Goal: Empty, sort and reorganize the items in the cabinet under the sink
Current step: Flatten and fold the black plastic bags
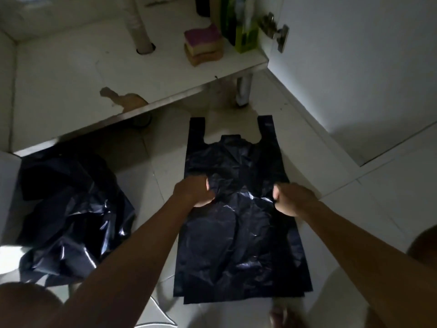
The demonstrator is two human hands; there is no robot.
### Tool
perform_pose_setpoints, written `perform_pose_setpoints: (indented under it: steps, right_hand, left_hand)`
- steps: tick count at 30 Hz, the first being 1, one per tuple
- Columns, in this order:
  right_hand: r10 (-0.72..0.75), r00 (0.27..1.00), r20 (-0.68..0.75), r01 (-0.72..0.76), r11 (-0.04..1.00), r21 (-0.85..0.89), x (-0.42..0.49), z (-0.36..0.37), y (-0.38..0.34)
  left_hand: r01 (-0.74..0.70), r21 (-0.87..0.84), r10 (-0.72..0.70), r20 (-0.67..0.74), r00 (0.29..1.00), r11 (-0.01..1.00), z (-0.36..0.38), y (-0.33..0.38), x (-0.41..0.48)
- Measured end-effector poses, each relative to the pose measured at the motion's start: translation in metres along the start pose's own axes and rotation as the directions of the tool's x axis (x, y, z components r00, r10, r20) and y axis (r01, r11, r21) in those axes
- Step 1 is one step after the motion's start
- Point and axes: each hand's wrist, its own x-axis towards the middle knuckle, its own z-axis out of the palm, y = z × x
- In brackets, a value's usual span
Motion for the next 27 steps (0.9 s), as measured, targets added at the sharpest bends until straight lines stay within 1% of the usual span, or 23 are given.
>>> perform_pose_setpoints:
  steps: [1,2,3,6,7,11,13,18,27]
  right_hand:
    - [-0.014,0.994,-0.105,0.015,1.0,0.013,0.008,0.003,-0.004]
    - [-0.013,0.985,-0.17,0.017,1.0,0.021,0.011,0.01,-0.006]
    - [-0.015,0.982,-0.188,0.021,0.999,0.031,0.014,0.018,-0.009]
    - [-0.021,0.99,-0.139,0.021,1.0,0.005,0.025,0.046,-0.006]
    - [-0.022,0.99,-0.143,0.024,1.0,0.009,0.026,0.052,-0.006]
    - [-0.02,0.984,-0.179,0.023,1.0,0.017,0.029,0.068,-0.009]
    - [0.005,0.979,-0.204,-0.005,1.0,0.002,0.031,0.072,-0.011]
    - [0.035,0.959,-0.282,-0.04,0.999,-0.012,0.032,0.078,-0.016]
    - [-0.005,0.964,-0.267,0.001,1.0,-0.016,0.04,0.08,-0.007]
  left_hand:
    - [-0.004,-0.039,0.0,-0.103,0.995,0.999,0.008,0.0,0.006]
    - [-0.002,-0.052,-0.006,-0.144,0.99,0.999,0.012,0.003,0.013]
    - [0.006,-0.028,-0.01,-0.153,0.988,1.0,0.017,0.007,0.017]
    - [0.066,0.018,-0.064,-0.103,0.993,0.998,0.035,0.003,0.032]
    - [0.078,0.039,-0.074,-0.094,0.993,0.996,0.038,-0.001,0.034]
    - [0.061,0.099,-0.049,-0.122,0.991,0.993,0.046,-0.02,0.042]
    - [0.054,0.11,-0.037,-0.152,0.988,0.992,0.048,-0.027,0.048]
    - [0.043,0.065,-0.028,-0.212,0.977,0.997,0.048,-0.032,0.053]
    - [0.101,0.034,-0.088,-0.264,0.96,0.994,0.057,-0.025,0.059]
